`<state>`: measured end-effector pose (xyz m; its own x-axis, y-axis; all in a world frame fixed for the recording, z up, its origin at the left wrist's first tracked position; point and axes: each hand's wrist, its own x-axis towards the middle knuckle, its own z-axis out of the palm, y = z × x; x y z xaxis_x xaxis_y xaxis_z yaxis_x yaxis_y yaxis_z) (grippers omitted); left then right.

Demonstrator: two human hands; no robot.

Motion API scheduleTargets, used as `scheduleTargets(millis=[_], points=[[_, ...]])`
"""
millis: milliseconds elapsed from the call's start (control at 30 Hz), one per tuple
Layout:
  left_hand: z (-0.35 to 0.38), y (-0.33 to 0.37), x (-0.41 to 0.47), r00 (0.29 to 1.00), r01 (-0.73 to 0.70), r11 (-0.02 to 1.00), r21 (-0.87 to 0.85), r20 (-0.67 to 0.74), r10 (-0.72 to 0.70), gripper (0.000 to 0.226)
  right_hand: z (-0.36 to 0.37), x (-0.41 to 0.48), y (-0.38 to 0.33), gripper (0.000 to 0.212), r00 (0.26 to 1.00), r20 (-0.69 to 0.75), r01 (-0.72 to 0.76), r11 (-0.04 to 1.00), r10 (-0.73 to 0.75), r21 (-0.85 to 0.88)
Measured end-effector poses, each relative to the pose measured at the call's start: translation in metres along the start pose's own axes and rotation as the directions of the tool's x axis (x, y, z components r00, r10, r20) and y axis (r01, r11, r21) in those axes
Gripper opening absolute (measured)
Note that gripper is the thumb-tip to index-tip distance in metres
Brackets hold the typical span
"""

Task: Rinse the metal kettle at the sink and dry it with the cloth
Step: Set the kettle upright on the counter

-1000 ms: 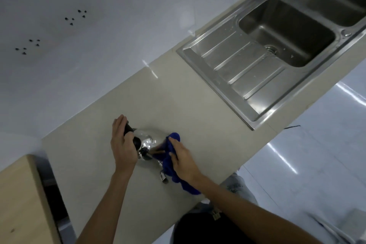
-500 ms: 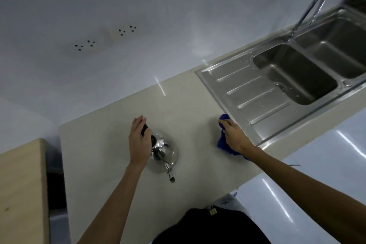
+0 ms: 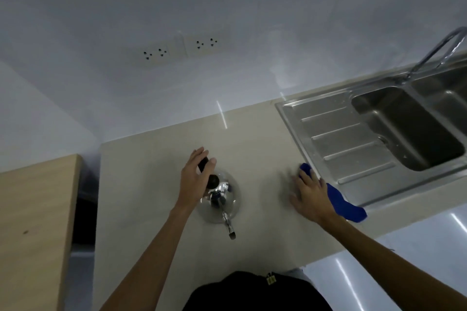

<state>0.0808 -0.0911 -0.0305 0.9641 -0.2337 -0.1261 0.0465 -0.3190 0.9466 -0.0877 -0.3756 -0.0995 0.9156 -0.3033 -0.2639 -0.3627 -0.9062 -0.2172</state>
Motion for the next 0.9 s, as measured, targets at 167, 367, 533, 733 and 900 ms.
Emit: scheduleTargets(millis=[167,367,533,733,900], points=[[-0.014,-0.014,0.009,0.954,0.156,0.981,-0.117,-0.24,-0.18,0.021,0.009,-0.042,-0.075,0.053,0.963,0.119,0.185,0.916,-0.241,0.356],[-0.023,-0.033,0.02,0.949,0.234,0.97,-0.064,-0.2,-0.242,0.036,0.036,-0.056,-0.139,0.073,0.952,0.134,0.185,0.863,-0.276,0.47],[-0.031,-0.034,0.046,0.996,-0.004,0.998,0.059,0.09,-0.001,0.036,0.039,-0.05,-0.152,0.049,0.973,-0.005,0.21,0.88,-0.23,0.426],[-0.038,-0.042,0.053,0.987,-0.108,0.981,0.163,0.133,0.086,0.029,0.036,-0.046,-0.137,0.037,0.956,-0.068,0.293,0.906,-0.286,0.305],[-0.036,-0.053,0.034,0.992,-0.118,0.964,0.24,0.073,0.103,0.023,0.021,-0.037,-0.095,0.028,0.99,-0.045,0.14,0.877,-0.135,0.459]])
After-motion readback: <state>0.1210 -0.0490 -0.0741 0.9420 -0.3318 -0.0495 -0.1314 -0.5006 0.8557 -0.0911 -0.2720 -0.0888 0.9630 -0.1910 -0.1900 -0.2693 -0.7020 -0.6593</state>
